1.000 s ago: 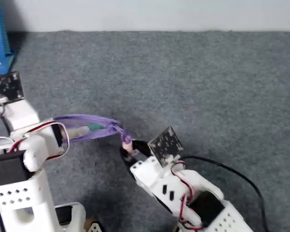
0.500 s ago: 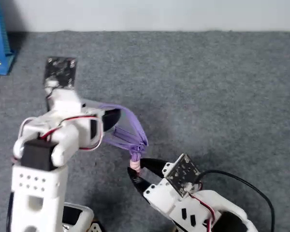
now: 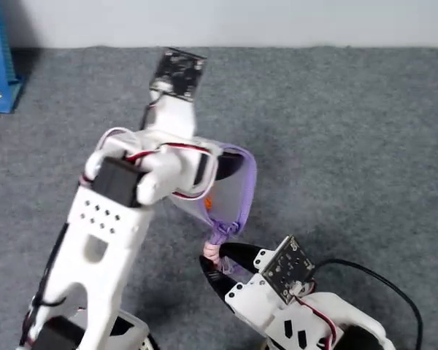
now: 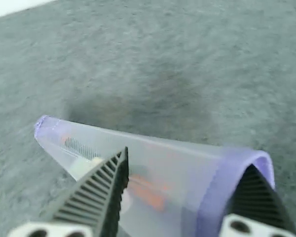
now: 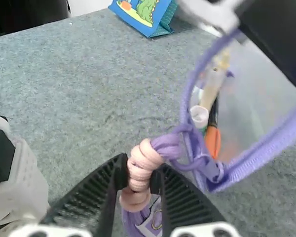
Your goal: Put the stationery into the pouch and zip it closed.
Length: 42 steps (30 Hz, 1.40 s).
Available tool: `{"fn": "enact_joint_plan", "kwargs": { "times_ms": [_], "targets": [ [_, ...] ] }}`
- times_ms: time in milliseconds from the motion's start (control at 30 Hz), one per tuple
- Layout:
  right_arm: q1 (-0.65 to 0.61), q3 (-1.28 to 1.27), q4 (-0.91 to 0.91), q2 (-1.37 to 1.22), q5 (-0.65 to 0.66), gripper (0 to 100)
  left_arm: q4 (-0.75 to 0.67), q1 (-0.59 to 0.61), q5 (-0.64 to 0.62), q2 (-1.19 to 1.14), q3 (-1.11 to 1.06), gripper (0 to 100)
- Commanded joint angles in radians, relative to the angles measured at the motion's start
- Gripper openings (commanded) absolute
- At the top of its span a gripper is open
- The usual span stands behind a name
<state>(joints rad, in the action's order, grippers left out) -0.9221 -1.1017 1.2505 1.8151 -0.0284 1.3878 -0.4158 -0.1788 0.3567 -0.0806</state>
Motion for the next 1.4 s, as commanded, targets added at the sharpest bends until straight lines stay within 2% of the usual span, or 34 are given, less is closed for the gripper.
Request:
{"fn": "enact_joint_plan", "kwargs": {
  "times_ms": [0,167,333,600,767,933,1000,1133,1367],
  "targets": [
    [0.033,0.072,-0.004,0.001,0.009,0.8,-0.008,-0.063,0.005,-0.023,0.081,31],
    [0.12,0.074,-0.005,0.001,0.012,0.8,0.092,-0.084,0.005,-0.023,0.219,31],
    [0.122,0.074,-0.01,0.001,0.012,0.8,0.19,-0.095,0.005,-0.028,0.357,31],
    [0.127,0.074,-0.015,0.001,0.012,0.8,0.256,-0.087,0.008,-0.023,0.378,31],
    [0.127,0.123,-0.008,0.001,0.009,0.8,0.353,0.035,0.112,-0.023,0.374,31],
    [0.127,0.167,-0.01,0.001,0.011,0.8,0.367,0.196,0.238,-0.011,0.355,31],
    [0.136,0.167,-0.008,0.001,0.011,0.8,0.367,0.241,0.285,0.011,0.321,32],
    [0.232,0.167,-0.031,0.001,0.008,0.8,0.365,0.261,0.374,0.1,0.179,32],
    [0.282,0.166,-0.058,0.001,0.009,0.8,0.264,0.255,0.404,0.364,-0.14,32]
  ]
}}
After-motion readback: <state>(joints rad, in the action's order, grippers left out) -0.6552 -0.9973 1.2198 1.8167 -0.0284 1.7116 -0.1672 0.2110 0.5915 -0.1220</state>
